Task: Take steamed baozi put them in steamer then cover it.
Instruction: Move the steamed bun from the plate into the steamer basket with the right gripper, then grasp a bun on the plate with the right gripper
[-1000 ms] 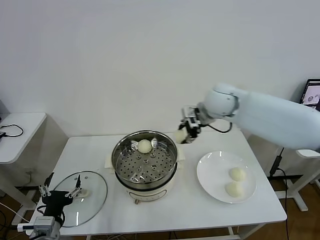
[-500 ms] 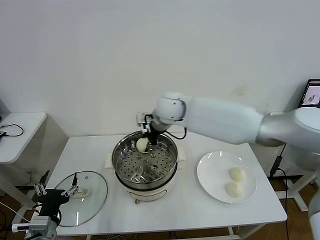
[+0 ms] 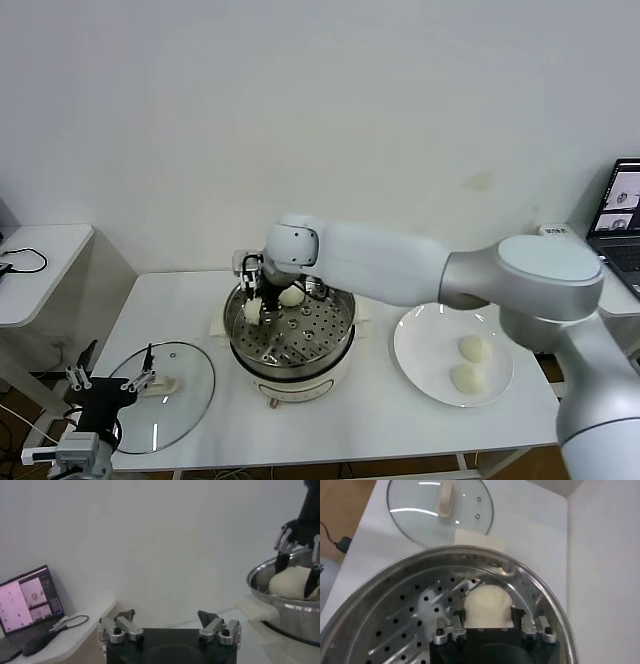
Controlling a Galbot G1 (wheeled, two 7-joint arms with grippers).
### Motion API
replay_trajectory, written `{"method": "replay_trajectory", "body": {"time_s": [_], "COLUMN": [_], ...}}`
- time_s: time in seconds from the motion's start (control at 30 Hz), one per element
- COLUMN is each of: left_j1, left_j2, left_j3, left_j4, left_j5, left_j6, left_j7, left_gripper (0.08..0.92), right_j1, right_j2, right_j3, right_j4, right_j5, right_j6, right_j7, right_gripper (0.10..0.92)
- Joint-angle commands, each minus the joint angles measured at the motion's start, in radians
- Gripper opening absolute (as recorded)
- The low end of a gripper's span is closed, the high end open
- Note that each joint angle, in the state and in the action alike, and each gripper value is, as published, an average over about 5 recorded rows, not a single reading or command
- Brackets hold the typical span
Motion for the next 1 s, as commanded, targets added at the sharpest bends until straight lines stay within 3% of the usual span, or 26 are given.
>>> {"method": "replay_trajectory", "body": {"time_s": [0.03, 0.37, 0.6, 1.0], "left_j1": [0.0, 0.003, 0.002, 0.005], "left_j2": [-0.001, -0.005, 0.002, 0.003], "left_j3": [0.0, 0.002, 0.001, 0.027], "left_j4": [0.0, -0.001, -0.003, -0.007], "left_j5": [0.0, 0.001, 0.001, 0.015], "left_j6": [-0.001, -0.001, 0.0, 0.002], "left_j7": [0.0, 0.0, 0.002, 0.003], "left_gripper": [0.823, 0.823, 0.823, 0.823], "right_j1": [-0.03, 0.058, 0.227, 0.265], "right_j2": [0.048, -0.054, -0.243, -0.746], "right_j3": [0.002, -0.007, -0.028, -0.09], "right_j4": [-0.053, 0.045, 0.198, 0.516], "right_j5": [-0.012, -0.053, -0.082, -0.243], "right_j6": [-0.005, 0.01, 0.089, 0.258], "right_j7": [0.005, -0.089, -0.216, -0.35], "right_gripper": [0.596, 0.81, 0.823, 0.823]}}
